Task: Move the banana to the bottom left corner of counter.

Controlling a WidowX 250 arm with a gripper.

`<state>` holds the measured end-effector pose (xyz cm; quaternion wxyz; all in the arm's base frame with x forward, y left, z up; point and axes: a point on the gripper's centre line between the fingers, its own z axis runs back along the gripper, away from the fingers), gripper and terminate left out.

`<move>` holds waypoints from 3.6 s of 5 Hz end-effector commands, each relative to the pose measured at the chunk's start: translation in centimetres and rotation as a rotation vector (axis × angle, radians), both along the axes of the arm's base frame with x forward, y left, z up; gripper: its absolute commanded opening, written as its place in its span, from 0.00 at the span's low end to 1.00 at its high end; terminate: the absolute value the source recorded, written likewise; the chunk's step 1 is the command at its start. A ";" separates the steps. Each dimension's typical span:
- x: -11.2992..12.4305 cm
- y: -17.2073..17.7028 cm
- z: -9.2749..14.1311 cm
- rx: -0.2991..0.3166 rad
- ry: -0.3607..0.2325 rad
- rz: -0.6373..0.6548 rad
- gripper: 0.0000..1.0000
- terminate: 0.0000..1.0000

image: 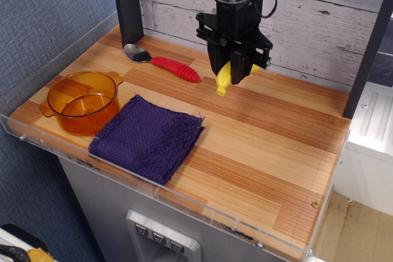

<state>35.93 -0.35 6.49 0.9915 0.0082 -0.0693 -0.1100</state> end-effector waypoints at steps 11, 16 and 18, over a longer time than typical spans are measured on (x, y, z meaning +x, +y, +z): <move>-7.7 -9.8 -3.5 -0.035 0.007 -0.255 1.00 0.00; -12.4 -4.4 6.6 0.032 0.062 -0.161 1.00 0.00; -14.1 -0.4 6.6 0.044 0.081 0.093 1.00 0.00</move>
